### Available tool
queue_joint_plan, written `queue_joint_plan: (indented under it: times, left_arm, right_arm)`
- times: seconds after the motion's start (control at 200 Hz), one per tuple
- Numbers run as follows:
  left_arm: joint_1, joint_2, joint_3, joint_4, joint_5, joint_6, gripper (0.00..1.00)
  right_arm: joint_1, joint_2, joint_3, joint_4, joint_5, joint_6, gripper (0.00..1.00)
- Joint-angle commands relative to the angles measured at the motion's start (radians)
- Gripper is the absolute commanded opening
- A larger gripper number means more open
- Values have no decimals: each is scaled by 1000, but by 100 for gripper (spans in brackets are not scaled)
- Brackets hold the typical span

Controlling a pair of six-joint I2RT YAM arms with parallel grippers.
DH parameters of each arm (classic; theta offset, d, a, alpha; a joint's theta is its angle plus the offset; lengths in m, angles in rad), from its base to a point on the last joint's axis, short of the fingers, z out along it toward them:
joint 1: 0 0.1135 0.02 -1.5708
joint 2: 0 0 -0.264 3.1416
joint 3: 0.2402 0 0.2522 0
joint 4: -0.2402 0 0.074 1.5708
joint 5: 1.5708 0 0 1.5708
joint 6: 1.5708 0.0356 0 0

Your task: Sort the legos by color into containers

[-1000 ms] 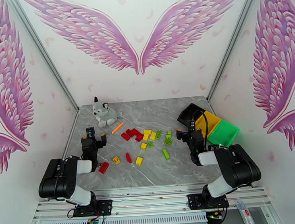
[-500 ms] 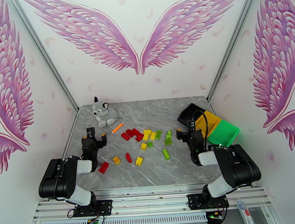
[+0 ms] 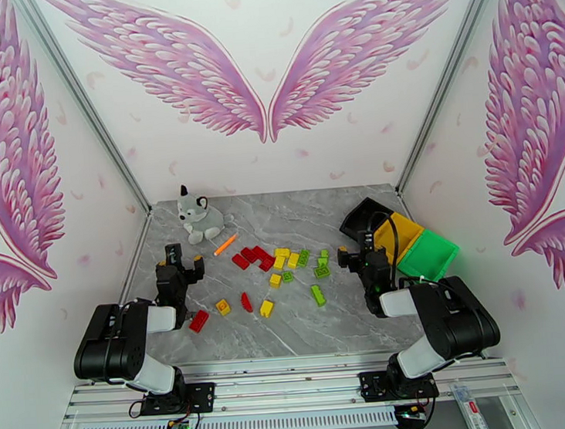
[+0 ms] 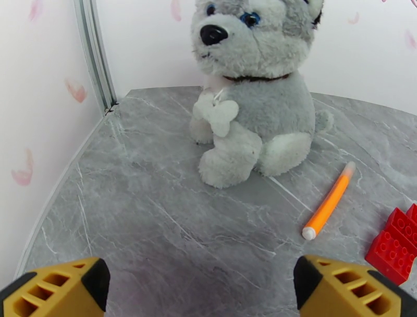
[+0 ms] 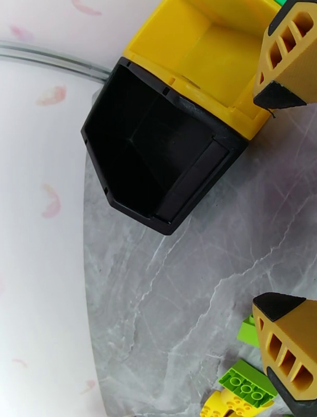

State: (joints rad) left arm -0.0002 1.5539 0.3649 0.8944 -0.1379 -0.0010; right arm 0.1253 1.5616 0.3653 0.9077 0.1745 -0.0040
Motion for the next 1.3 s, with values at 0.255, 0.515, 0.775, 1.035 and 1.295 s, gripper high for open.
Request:
queue_joint_plan:
  times: [0.255,0.515,0.775,1.035,1.295]
  left_arm:
    - [3,-21,24,-20,9,-4,99]
    - [-35,-141,60,-177,-141,-5,99]
    - [-177,-450,91,-366,-271,-53,99]
    - [-225,-704,256,-747,-268,-316,99]
    - [-227,-850,306,-819,-23,-531,99]
  right_arm:
    - [-4,-8,21,-12,-13,-12,99]
    - [0,-116,28,-117,75,5,99]
    - [106,-323,53,-296,248,33,99]
    - [102,-487,219,-739,177,416,99]
    - [99,-641,365,-1060,99,464,92]
